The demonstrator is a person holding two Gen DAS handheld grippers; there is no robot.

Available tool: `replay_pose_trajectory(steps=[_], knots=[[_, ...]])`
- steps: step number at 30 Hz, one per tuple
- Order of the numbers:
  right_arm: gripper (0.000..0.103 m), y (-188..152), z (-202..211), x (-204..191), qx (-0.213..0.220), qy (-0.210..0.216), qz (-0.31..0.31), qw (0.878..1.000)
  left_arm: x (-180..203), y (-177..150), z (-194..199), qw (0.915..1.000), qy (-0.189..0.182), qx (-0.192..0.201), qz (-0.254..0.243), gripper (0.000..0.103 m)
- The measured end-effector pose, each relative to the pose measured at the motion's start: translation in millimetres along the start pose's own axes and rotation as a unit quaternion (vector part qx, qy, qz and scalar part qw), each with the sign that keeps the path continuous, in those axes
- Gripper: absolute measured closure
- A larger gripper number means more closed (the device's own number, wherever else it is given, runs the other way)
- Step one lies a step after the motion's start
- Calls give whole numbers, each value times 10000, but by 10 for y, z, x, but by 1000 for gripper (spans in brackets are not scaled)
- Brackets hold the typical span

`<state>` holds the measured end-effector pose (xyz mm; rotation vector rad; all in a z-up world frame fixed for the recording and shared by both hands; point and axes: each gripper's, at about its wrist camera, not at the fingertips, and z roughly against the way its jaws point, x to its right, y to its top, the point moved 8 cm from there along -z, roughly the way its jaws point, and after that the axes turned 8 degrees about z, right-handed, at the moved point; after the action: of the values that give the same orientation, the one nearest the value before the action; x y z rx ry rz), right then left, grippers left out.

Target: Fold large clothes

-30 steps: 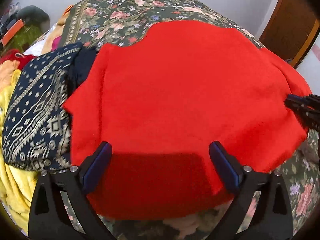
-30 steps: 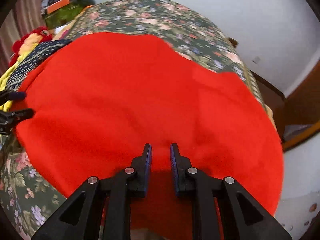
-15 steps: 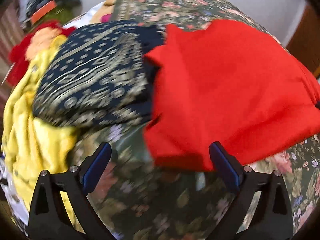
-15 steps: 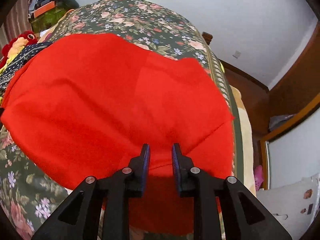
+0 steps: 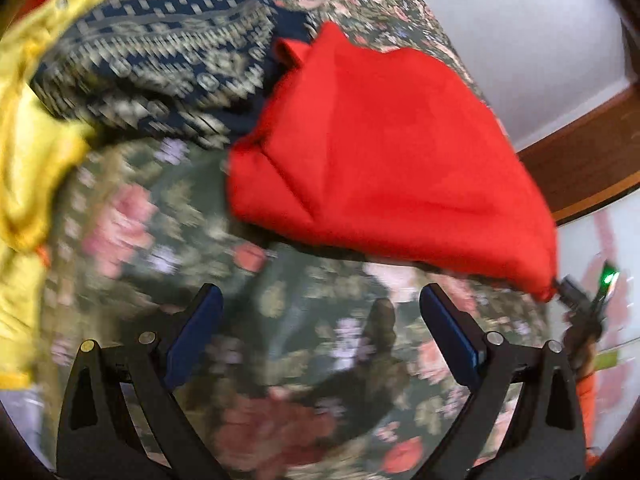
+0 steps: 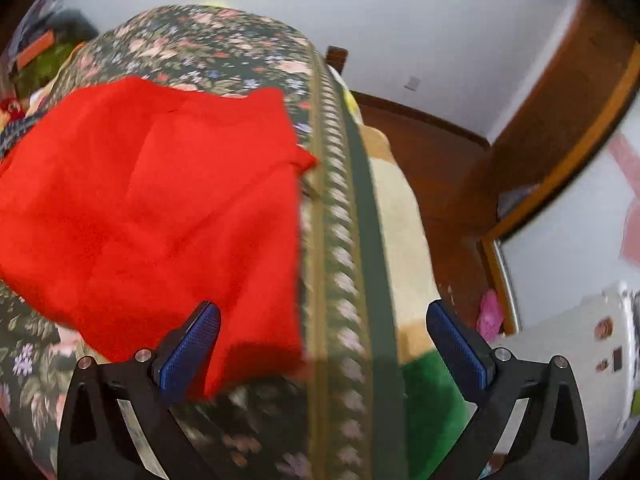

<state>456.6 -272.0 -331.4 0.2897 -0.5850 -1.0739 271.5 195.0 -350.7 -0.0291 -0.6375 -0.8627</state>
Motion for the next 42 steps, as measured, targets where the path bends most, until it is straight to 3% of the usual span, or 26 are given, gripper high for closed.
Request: replay_pose_trajectory(steps=[3,12,18,22,24,26,31,37,39,42], knots=[[1,-31,107,86,91,12,-41,9999,66,14,-111,9994,-182,-51,294,3],[1,128,377,-101,404,634,-267,9968,145,246,-274,9920,-603,-43,1105,3],[1,308,520,-381,689,804,-53,9944,312,208,-22,9929,-797,19,887,3],[1,406,615,-569,863,950,63,9917,370,145,65,9805,-1553,-243,1176,3],[1,432,648,-654,903,1004,119,9908,348,122,-36,9737,-1708,-487,1425,3],[1,439,675,-735,931,1032,189,9901,335,120,-135,9734,-1678,-486,1481,3],[1,427,692,-907,907,1150,362,9885,433,311,-287,9822,-1397,-98,1250,3],[1,473,622,-1019,811,1315,342,9874,582,652,-614,9955,-420,371,768,3],[1,485,588,-1058,749,1434,280,9864,609,769,-727,9964,-46,526,670,3],[1,504,527,-1134,638,1562,216,9854,636,937,-811,9937,91,730,844,3]])
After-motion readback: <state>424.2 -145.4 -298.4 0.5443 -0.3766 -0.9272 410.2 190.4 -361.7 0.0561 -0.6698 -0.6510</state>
